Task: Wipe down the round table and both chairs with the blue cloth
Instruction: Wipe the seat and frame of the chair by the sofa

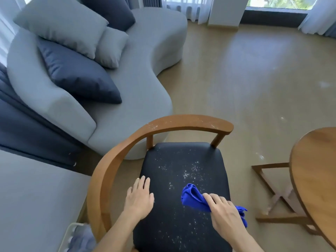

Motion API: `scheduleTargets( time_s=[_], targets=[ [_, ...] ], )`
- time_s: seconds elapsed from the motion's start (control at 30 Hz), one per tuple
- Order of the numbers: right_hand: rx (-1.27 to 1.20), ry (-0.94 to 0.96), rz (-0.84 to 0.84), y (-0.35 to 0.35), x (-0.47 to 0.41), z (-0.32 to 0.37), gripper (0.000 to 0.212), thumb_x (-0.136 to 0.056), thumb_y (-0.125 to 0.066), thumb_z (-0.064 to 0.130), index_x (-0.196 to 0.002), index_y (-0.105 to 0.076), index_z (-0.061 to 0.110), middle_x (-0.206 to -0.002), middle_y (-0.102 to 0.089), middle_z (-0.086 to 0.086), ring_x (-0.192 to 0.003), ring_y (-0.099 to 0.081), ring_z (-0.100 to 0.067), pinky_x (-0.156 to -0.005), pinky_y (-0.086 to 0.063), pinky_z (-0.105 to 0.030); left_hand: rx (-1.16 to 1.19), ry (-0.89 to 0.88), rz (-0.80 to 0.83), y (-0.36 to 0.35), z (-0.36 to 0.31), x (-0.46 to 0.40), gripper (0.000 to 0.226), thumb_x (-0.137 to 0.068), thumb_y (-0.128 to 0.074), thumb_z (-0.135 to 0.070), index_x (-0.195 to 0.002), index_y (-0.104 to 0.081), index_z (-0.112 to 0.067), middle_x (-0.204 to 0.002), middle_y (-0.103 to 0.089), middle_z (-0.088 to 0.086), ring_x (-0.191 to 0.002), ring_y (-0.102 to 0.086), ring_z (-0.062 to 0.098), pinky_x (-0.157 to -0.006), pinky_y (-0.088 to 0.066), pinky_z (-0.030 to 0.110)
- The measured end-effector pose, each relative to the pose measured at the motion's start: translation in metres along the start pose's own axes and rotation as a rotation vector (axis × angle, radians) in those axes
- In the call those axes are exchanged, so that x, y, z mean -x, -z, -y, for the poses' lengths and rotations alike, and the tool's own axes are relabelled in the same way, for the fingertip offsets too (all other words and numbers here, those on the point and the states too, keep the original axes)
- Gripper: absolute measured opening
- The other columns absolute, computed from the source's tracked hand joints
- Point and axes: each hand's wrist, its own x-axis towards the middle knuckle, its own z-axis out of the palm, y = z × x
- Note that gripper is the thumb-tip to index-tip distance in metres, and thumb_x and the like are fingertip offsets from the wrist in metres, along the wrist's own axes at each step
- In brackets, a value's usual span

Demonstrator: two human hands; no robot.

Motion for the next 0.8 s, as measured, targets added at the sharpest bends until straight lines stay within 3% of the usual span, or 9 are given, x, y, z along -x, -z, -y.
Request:
scheduleTargets(
  time_s=[0.2, 0.27, 0.33, 0.4, 0.47, 0.53, 0.63, 0.73, 0.8],
  targets=[
    [-0.004, -0.115, 0.03, -0.047, -0.016, 0.004, 0.066, -0.021, -0.082, -0.007, -0.084, -0.075, 0.01, -0.072, -0.067, 0.0, -0.048, -0.06, -0.021, -0.038, -0.046, -0.026, -0.101, -0.117, 0.09, -0.028, 0.008, -0.045, 0.06, -0.101, -0.027, -0.036, -0.154, -0.004, -0.018, -0.162, 0.003, 0.004, -0.149, 0.002, 0.023, -0.12, -0.007, 0.042],
    [-0.001, -0.139, 0.033, -0.055, -0.019, 0.006, 0.067, -0.019, -0.081, -0.008, -0.083, -0.075, 0.009, -0.071, -0.067, -0.001, -0.047, -0.059, -0.022, -0.039, -0.045, -0.023, -0.123, -0.169, 0.046, -0.017, 0.007, -0.051, 0.06, -0.101, -0.028, -0.036, -0.154, -0.005, -0.018, -0.162, 0.004, 0.006, -0.149, 0.005, 0.024, -0.12, -0.003, 0.042],
    [0.003, -0.142, 0.02, -0.06, -0.026, 0.008, 0.066, -0.019, -0.082, -0.008, -0.083, -0.075, 0.009, -0.071, -0.067, -0.002, -0.047, -0.06, -0.023, -0.039, -0.044, -0.022, -0.106, -0.251, -0.119, 0.007, 0.008, -0.06, 0.063, -0.098, -0.038, -0.035, -0.153, -0.015, -0.014, -0.162, -0.006, 0.01, -0.149, -0.003, 0.027, -0.119, -0.006, 0.044],
    [0.012, -0.133, 0.019, -0.061, -0.034, 0.01, 0.066, -0.022, -0.084, -0.006, -0.085, -0.075, 0.009, -0.073, -0.067, -0.001, -0.048, -0.06, -0.022, -0.038, -0.045, -0.025, -0.129, -0.365, -0.378, 0.038, 0.012, -0.074, 0.067, -0.086, -0.061, -0.029, -0.145, -0.039, -0.006, -0.154, -0.031, 0.017, -0.143, -0.027, 0.034, -0.116, -0.025, 0.052],
    [0.008, -0.144, 0.013, -0.06, -0.044, 0.011, 0.065, -0.026, -0.085, -0.005, -0.088, -0.074, 0.01, -0.075, -0.068, 0.001, -0.051, -0.061, -0.021, -0.039, -0.046, -0.028, -0.182, -0.377, -0.544, 0.067, 0.019, -0.092, 0.068, -0.079, -0.067, -0.026, -0.14, -0.046, -0.003, -0.148, -0.039, 0.02, -0.139, -0.035, 0.038, -0.111, -0.03, 0.057],
    [0.0, -0.151, -0.007, -0.058, -0.059, 0.01, 0.063, -0.032, -0.085, -0.004, -0.092, -0.074, 0.01, -0.077, -0.068, 0.0, -0.053, -0.062, -0.022, -0.041, -0.047, -0.029, -0.237, -0.292, -0.49, 0.096, 0.029, -0.11, 0.072, -0.086, -0.057, -0.033, -0.148, -0.032, -0.006, -0.155, -0.026, 0.019, -0.144, -0.023, 0.038, -0.115, -0.018, 0.058],
    [0.001, -0.142, -0.037, -0.055, -0.09, 0.003, 0.059, -0.04, -0.085, -0.004, -0.096, -0.072, 0.009, -0.08, -0.068, -0.001, -0.056, -0.062, -0.022, -0.044, -0.049, -0.031, -0.362, -0.199, -0.351, 0.116, 0.052, -0.141, 0.075, -0.096, -0.031, -0.046, -0.153, 0.006, -0.017, -0.162, 0.007, 0.01, -0.148, 0.003, 0.033, -0.117, -0.002, 0.055],
    [0.009, -0.134, -0.081, -0.057, -0.13, -0.009, 0.055, -0.051, -0.08, -0.005, -0.104, -0.069, 0.008, -0.088, -0.068, -0.005, -0.063, -0.063, -0.025, -0.052, -0.053, -0.036, -0.38, -0.218, -0.238, 0.115, 0.064, -0.154, 0.075, -0.099, -0.023, -0.048, -0.146, 0.028, -0.021, -0.16, 0.017, 0.006, -0.148, 0.009, 0.031, -0.119, -0.005, 0.05],
    [0.047, -0.131, -0.136, -0.066, -0.159, -0.016, 0.055, -0.058, -0.075, -0.007, -0.11, -0.066, 0.006, -0.099, -0.067, -0.01, -0.076, -0.065, -0.029, -0.066, -0.055, -0.042, -0.347, -0.237, -0.222, 0.109, 0.066, -0.159, 0.076, -0.101, -0.023, -0.043, -0.139, 0.039, -0.019, -0.16, 0.02, 0.006, -0.148, 0.009, 0.03, -0.12, -0.008, 0.045]
  ],
)
